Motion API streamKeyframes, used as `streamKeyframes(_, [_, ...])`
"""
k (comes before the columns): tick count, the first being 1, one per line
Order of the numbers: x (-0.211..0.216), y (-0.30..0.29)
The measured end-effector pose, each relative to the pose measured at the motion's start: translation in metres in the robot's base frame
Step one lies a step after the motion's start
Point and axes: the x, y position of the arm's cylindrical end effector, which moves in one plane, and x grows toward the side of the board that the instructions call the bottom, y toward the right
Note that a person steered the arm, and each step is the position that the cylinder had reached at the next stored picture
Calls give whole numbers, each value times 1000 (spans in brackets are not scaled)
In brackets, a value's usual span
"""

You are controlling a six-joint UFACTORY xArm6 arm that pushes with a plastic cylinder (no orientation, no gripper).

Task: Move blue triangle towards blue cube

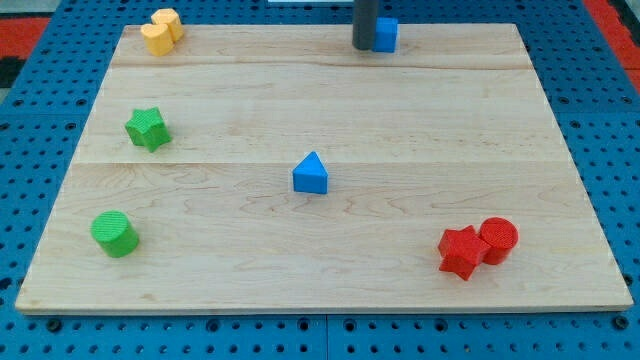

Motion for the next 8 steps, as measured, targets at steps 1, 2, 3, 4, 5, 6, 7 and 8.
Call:
streamKeyframes(1, [-4,16])
streamKeyframes(2, [44,7])
streamKeyframes(3, [109,11])
streamKeyframes(4, [178,11])
streamKeyframes(5, [233,-2])
streamKeyframes(6, [268,-24])
streamKeyframes(7, [277,-42])
streamKeyframes(8, [277,-42])
